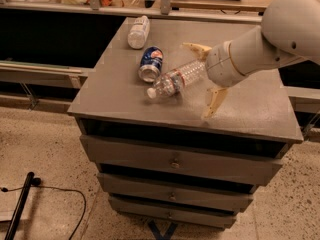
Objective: Knock water bottle over
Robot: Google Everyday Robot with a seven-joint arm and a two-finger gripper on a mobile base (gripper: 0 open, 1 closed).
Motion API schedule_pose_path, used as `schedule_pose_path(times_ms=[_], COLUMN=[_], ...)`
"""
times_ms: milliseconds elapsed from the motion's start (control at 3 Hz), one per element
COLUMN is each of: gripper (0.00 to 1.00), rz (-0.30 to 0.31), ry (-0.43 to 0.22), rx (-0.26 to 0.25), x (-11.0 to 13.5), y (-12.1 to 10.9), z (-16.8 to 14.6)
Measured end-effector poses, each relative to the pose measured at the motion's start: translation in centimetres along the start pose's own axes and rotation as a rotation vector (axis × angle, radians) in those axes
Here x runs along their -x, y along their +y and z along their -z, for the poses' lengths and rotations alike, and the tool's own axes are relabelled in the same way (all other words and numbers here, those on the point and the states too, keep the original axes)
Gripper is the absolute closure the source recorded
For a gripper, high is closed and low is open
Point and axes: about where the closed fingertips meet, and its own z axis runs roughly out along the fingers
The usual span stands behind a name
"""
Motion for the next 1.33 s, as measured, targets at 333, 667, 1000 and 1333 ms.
schedule_pose_path(times_ms=[333, 667, 1000, 1333], gripper=[0.0, 0.0, 0.0, 0.0], rz=[-0.051, -0.116, -0.149, -0.141], ry=[-0.032, -0.08, -0.105, -0.116], rx=[-0.011, -0.042, -0.081, -0.14], x=[0.0, 0.2, 0.3, 0.6], y=[-0.4, -1.6, -2.3, -3.2], z=[0.4, 1.4, 2.1, 2.3])
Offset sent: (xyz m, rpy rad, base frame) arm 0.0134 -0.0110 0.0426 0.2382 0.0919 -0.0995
